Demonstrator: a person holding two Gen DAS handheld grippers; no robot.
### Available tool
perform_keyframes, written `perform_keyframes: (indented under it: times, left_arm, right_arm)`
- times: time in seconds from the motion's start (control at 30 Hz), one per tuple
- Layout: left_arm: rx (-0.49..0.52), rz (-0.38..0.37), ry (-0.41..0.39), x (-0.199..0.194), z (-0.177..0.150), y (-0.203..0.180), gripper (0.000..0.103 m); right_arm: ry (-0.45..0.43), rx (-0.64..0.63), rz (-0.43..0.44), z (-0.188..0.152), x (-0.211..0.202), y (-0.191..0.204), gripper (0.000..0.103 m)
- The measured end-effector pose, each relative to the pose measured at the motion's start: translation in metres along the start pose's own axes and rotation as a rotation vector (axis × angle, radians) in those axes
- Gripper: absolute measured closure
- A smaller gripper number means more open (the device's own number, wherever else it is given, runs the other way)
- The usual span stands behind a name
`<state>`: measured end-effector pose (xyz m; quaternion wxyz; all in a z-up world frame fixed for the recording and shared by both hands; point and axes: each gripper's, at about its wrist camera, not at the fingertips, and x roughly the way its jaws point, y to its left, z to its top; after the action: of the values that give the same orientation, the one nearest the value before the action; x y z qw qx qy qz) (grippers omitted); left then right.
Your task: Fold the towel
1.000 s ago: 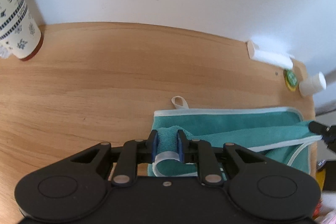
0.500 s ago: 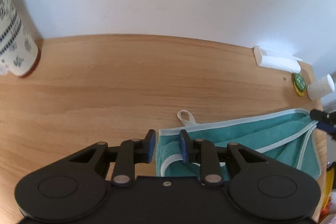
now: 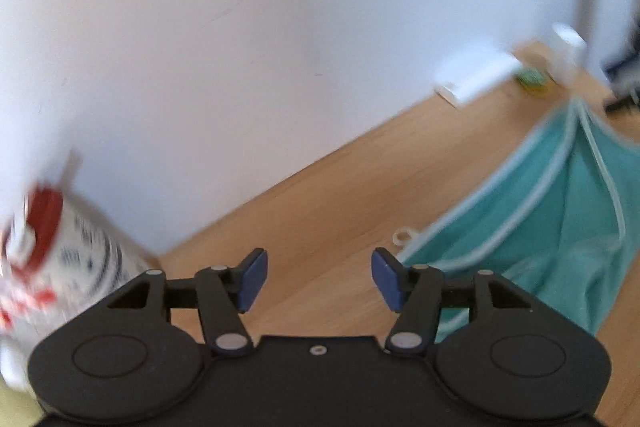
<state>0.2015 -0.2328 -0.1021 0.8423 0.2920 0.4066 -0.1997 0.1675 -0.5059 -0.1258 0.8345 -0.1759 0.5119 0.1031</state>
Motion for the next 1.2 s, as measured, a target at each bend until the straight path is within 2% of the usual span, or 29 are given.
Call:
perform_keyframes:
  times: [0.1,0.17,0.3,0.37,0.47,0.6,0.77,0.9,0.93,0.97,1.03,1.07,1.1,1.17,1.2]
  left_arm:
    - [0.153,-0.067,-0.06,-0.005,-0.011,-0.009,0.044]
    - [0.213,-0.09,-0.059,-0.003,-0.015,-0.014,0.044]
    - [0.344,-0.05,-0.042,0.008,-0.021,-0.034,0.044]
    - [0.346,-0.042,-0.037,0.01,-0.018,-0.038,0.044]
    - [0.306,-0.056,-0.027,0.012,-0.011,-0.04,0.044]
    - [0.297,-0.043,0.007,0.018,0.002,-0.044,0.044]
    - [0.293,-0.095,0.055,0.03,0.009,-0.051,0.044]
    - [0.315,-0.101,0.108,0.044,0.005,-0.057,0.044]
    - [0.31,-0.105,0.119,0.046,0.005,-0.057,0.044]
    - [0.298,-0.12,0.123,0.05,0.004,-0.057,0.044]
    - [0.291,-0.143,0.126,0.053,0.004,-0.059,0.045]
    - [0.29,-0.154,0.128,0.054,0.004,-0.059,0.053]
    - [0.282,-0.158,0.127,0.056,0.004,-0.059,0.059]
    - [0.263,-0.158,0.124,0.06,0.005,-0.059,0.083]
    - [0.253,-0.164,0.122,0.061,0.006,-0.058,0.087]
  right_arm:
    - [-0.001,-0.14,0.016,-0.002,-0.004,0.01,0.055]
    - [-0.008,-0.192,0.027,-0.002,-0.005,0.015,0.055]
    - [0.003,-0.371,-0.009,0.0,0.01,0.029,0.055]
    - [0.009,-0.454,-0.026,0.004,0.016,0.031,0.056]
    - [-0.025,-0.505,-0.029,0.011,0.01,0.026,0.056]
    - [-0.067,-0.555,0.013,0.021,0.013,0.021,0.056]
    - [-0.019,-0.691,0.082,0.018,0.034,0.028,0.058]
    - [0.034,-0.807,0.075,0.007,0.047,0.032,0.058]
    - [0.043,-0.803,0.082,0.007,0.051,0.03,0.059]
    - [0.045,-0.79,0.096,0.007,0.051,0.029,0.07]
    - [0.05,-0.739,0.178,0.009,0.052,0.022,0.086]
    - [0.047,-0.739,0.187,0.008,0.051,0.021,0.096]
    - [0.052,-0.749,0.189,0.007,0.052,0.021,0.096]
    - [0.064,-0.744,0.202,0.007,0.049,0.013,0.096]
    - [0.064,-0.729,0.211,0.008,0.048,0.011,0.097]
